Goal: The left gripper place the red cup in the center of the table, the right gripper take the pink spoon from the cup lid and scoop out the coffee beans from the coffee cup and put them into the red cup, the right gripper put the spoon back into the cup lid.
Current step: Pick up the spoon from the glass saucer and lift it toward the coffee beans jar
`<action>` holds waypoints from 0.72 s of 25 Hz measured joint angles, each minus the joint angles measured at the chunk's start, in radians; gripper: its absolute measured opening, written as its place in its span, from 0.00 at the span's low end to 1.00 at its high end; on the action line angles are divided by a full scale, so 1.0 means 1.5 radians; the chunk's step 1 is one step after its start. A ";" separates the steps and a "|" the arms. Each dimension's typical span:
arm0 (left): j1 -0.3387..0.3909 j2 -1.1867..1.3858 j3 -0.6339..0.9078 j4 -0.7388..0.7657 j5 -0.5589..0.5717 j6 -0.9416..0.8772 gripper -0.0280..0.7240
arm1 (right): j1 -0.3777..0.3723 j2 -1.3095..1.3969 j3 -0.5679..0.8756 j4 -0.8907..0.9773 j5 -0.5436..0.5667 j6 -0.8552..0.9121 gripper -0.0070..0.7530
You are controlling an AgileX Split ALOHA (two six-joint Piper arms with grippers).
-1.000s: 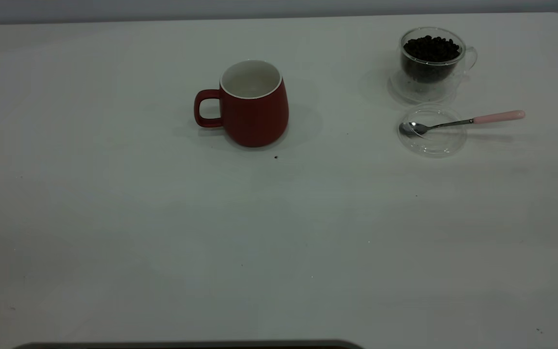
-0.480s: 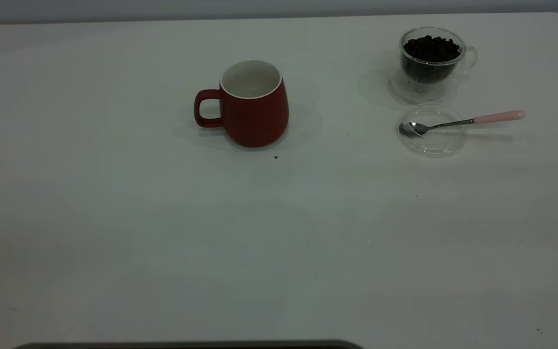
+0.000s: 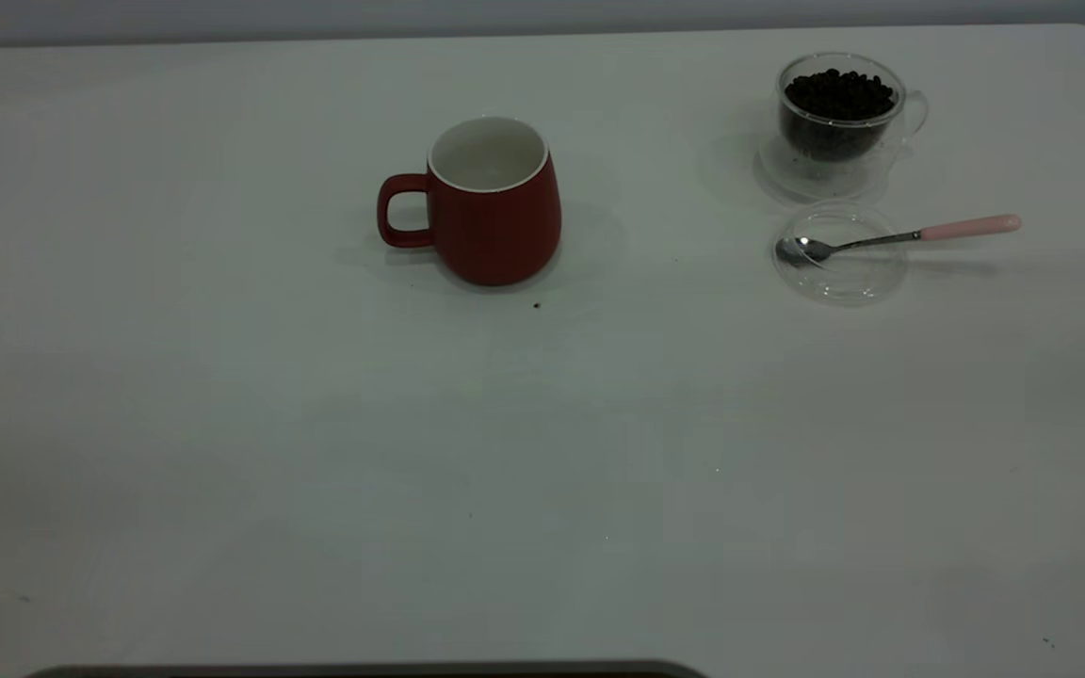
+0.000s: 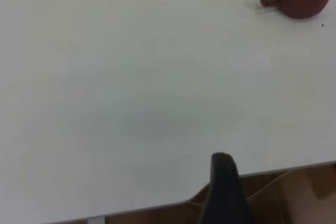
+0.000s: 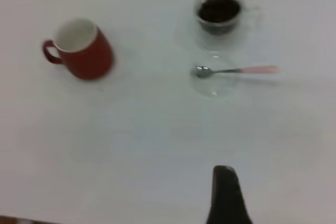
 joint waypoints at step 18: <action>0.000 0.000 0.000 0.000 0.000 0.000 0.82 | 0.000 0.801 -0.120 0.512 -0.307 -0.541 0.78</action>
